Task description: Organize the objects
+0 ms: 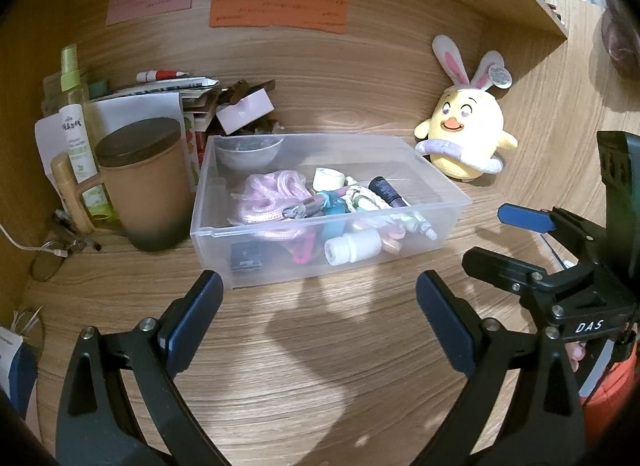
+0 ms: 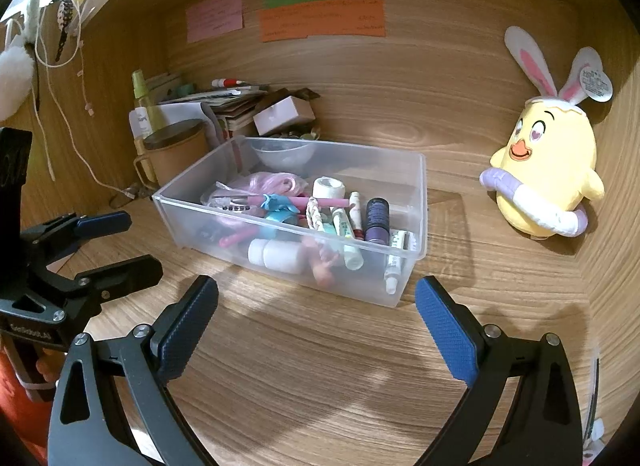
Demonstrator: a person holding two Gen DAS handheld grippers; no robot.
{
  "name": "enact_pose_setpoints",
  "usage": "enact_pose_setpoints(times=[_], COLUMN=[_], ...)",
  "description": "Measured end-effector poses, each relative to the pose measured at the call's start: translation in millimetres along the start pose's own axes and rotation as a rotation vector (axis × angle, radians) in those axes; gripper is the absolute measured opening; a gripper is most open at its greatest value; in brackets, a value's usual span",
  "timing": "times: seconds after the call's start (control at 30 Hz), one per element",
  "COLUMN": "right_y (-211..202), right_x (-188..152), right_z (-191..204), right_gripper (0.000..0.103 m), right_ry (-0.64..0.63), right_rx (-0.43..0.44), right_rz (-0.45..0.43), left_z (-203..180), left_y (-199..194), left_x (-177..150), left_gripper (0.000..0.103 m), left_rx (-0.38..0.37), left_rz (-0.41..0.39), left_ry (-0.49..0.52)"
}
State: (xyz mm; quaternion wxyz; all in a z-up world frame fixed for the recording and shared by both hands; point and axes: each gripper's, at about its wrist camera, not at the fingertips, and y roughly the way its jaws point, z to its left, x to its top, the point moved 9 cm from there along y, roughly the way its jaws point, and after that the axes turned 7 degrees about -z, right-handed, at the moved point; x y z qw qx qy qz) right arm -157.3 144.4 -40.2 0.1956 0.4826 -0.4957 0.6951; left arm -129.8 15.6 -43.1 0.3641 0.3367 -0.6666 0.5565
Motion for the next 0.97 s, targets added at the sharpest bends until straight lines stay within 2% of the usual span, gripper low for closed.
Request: enact_pose_setpoints(times=[0.97], right_y=[6], right_x=[-3], right_z=[5], right_gripper=[0.099], right_ry=[-0.019], right_rx=[0.008], right_rz=[0.014], left_z=[10], left_y=[7], left_x=[-6], left_gripper=[0.098], left_rx=[0.001], left_rz=[0.04], left_ry=[-0.038])
